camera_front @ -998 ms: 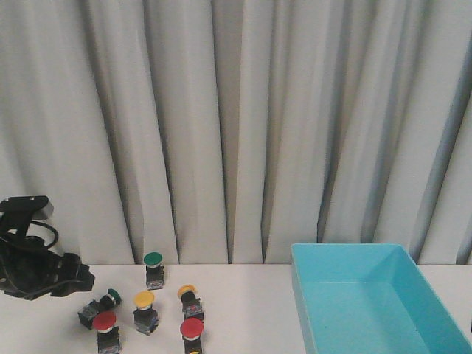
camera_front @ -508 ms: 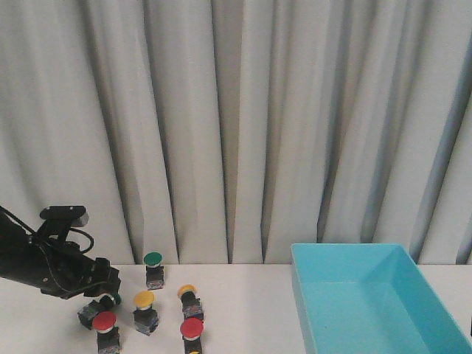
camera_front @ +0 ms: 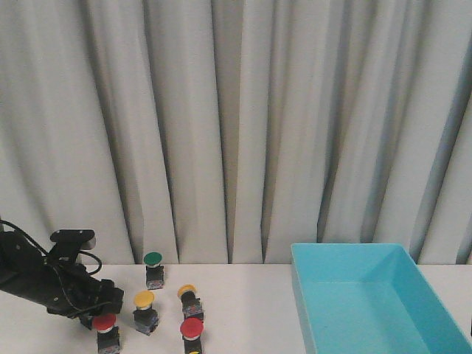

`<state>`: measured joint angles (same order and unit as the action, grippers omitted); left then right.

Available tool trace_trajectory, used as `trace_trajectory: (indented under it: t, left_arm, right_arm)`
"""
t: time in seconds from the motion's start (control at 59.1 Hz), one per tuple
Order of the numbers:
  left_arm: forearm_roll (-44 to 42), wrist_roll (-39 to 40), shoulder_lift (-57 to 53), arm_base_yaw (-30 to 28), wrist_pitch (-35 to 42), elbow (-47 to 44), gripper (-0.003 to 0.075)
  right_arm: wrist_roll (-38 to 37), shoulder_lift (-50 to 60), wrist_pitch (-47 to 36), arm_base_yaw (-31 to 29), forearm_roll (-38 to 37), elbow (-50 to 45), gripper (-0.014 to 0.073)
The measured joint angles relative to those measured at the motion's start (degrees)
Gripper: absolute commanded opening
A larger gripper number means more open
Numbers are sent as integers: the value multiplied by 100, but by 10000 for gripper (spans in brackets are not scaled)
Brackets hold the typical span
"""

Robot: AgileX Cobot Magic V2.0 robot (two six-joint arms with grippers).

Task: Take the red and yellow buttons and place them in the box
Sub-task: 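Lower the left gripper over the red-capped button and close on it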

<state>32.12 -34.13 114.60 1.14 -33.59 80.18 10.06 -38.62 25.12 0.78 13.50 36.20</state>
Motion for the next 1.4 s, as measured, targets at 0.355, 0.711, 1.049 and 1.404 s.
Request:
trace_trajectory:
  t: [0.355, 0.711, 1.049, 1.404]
  left_arm:
    - [-7, -23, 353, 0, 178, 0, 472]
    - [-1, -29, 618, 0, 294, 0, 471]
    - [-1, -29, 711, 0, 333, 0, 471]
    - [10, -39, 711, 0, 489, 0, 428]
  right_arm:
    - [0, 0, 0, 0, 0, 0, 512]
    - [0, 0, 0, 0, 0, 0, 512]
    - [0, 0, 0, 0, 0, 0, 512]
    - [0, 0, 0, 0, 0, 0, 512]
